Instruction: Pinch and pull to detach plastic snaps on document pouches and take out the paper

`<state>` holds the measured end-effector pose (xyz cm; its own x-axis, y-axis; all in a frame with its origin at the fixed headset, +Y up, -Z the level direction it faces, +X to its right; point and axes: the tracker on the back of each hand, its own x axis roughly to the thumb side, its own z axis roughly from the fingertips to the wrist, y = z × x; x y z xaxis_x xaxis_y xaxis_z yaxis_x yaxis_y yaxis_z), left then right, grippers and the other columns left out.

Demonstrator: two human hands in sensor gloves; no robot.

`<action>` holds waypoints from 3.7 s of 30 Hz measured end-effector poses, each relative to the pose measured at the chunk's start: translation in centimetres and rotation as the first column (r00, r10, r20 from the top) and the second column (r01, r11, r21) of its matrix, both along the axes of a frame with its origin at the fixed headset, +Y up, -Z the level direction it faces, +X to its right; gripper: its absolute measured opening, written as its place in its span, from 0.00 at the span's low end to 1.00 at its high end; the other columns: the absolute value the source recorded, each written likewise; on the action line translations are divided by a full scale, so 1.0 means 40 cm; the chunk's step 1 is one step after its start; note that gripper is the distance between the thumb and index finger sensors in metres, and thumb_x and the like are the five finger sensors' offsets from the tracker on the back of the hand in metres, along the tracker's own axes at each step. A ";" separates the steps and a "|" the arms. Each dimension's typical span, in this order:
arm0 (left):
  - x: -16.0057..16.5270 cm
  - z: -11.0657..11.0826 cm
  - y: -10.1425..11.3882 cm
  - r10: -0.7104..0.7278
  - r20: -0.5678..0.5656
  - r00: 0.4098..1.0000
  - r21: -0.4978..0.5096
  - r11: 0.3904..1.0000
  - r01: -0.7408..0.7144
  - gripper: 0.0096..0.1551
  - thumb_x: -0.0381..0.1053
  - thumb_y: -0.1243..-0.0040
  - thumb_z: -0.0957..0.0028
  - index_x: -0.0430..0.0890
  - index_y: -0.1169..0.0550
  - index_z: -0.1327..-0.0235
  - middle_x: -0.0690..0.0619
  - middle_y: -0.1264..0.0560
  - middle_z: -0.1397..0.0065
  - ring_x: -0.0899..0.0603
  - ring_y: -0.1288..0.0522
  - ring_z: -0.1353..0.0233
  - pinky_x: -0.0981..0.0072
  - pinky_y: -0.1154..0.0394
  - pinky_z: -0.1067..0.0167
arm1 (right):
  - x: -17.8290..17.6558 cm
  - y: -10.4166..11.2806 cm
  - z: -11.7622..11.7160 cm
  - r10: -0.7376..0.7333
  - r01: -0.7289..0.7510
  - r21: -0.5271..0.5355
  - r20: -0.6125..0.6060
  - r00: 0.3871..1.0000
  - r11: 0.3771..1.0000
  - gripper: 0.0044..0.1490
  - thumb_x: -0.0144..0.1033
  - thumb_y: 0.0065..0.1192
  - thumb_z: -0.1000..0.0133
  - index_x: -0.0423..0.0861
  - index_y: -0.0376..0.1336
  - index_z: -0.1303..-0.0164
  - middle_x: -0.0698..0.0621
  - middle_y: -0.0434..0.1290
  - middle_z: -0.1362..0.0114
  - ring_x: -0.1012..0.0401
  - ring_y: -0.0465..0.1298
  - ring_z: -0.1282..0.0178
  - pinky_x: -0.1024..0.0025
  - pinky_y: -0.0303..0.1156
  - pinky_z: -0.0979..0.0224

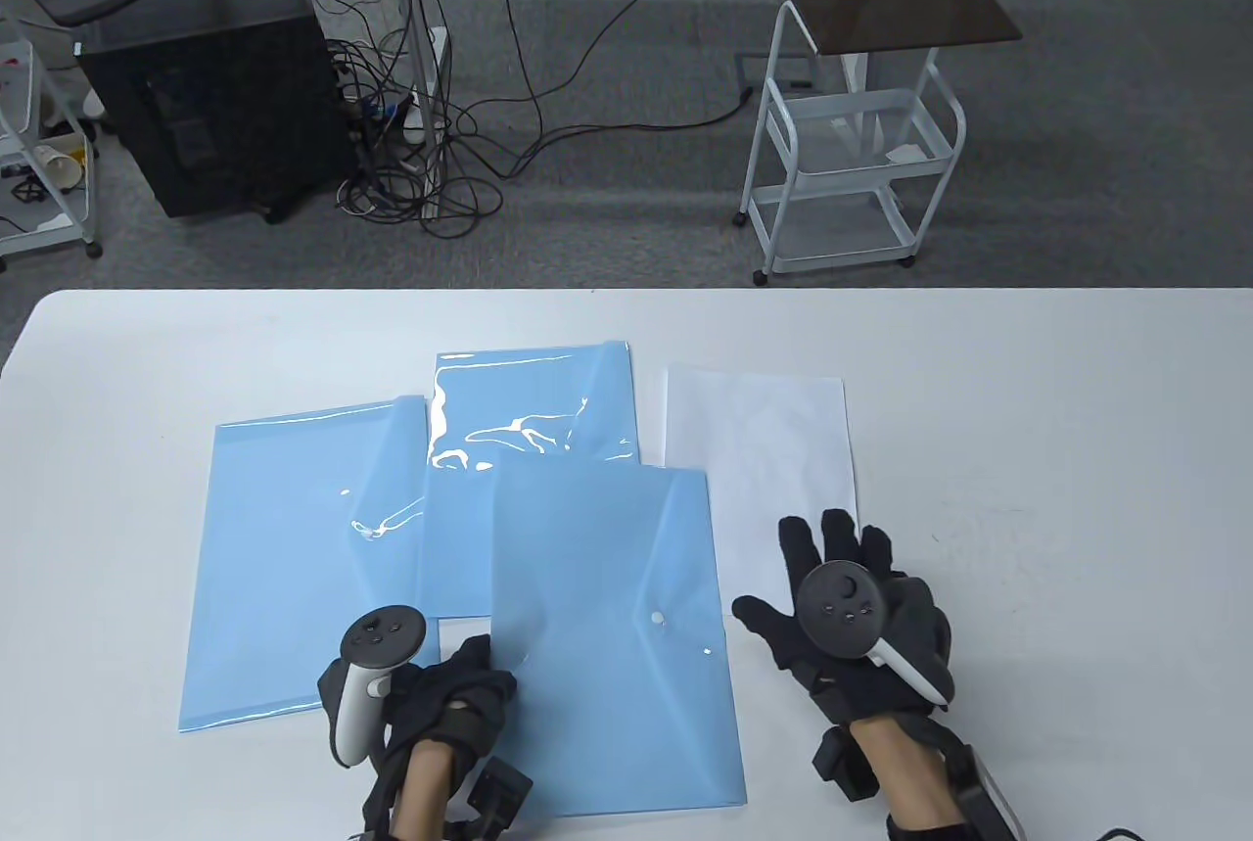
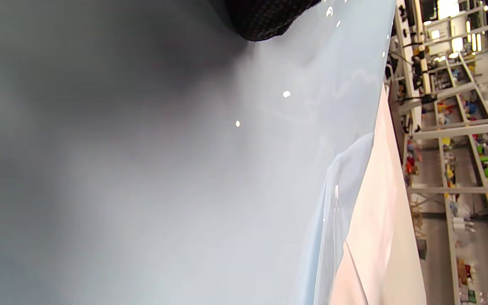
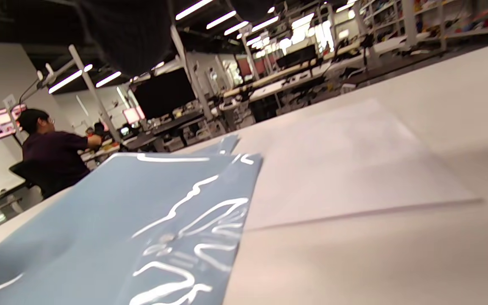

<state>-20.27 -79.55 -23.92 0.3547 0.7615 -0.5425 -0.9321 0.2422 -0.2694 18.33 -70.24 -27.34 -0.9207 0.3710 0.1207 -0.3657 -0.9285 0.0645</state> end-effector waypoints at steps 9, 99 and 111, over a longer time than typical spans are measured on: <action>0.004 0.002 0.001 0.007 -0.022 1.000 0.001 1.000 -0.007 0.27 0.38 0.48 0.40 0.41 0.36 0.26 0.46 0.24 0.31 0.39 0.17 0.42 0.50 0.19 0.45 | 0.097 -0.055 0.004 -0.048 0.039 0.091 0.109 0.993 0.995 0.59 0.68 0.55 0.42 0.43 0.45 0.10 0.24 0.40 0.09 0.19 0.39 0.20 0.11 0.42 0.35; -0.516 -0.184 0.057 -0.752 -0.261 0.605 -0.363 0.657 0.661 0.68 0.61 0.22 0.55 0.29 0.48 0.20 0.29 0.46 0.18 0.20 0.40 0.28 0.19 0.39 0.38 | 0.124 -0.083 0.005 -0.090 0.085 0.040 0.144 0.986 0.996 0.58 0.66 0.55 0.40 0.38 0.47 0.12 0.22 0.47 0.11 0.20 0.46 0.21 0.11 0.45 0.37; -0.557 -0.141 0.059 -0.751 -0.336 0.569 -0.355 0.660 0.662 0.21 0.51 0.25 0.49 0.49 0.20 0.45 0.56 0.23 0.36 0.38 0.23 0.39 0.35 0.29 0.36 | 0.119 -0.083 0.009 -0.113 0.110 0.030 0.146 0.983 0.994 0.58 0.66 0.55 0.40 0.38 0.47 0.12 0.22 0.47 0.11 0.20 0.47 0.21 0.11 0.46 0.37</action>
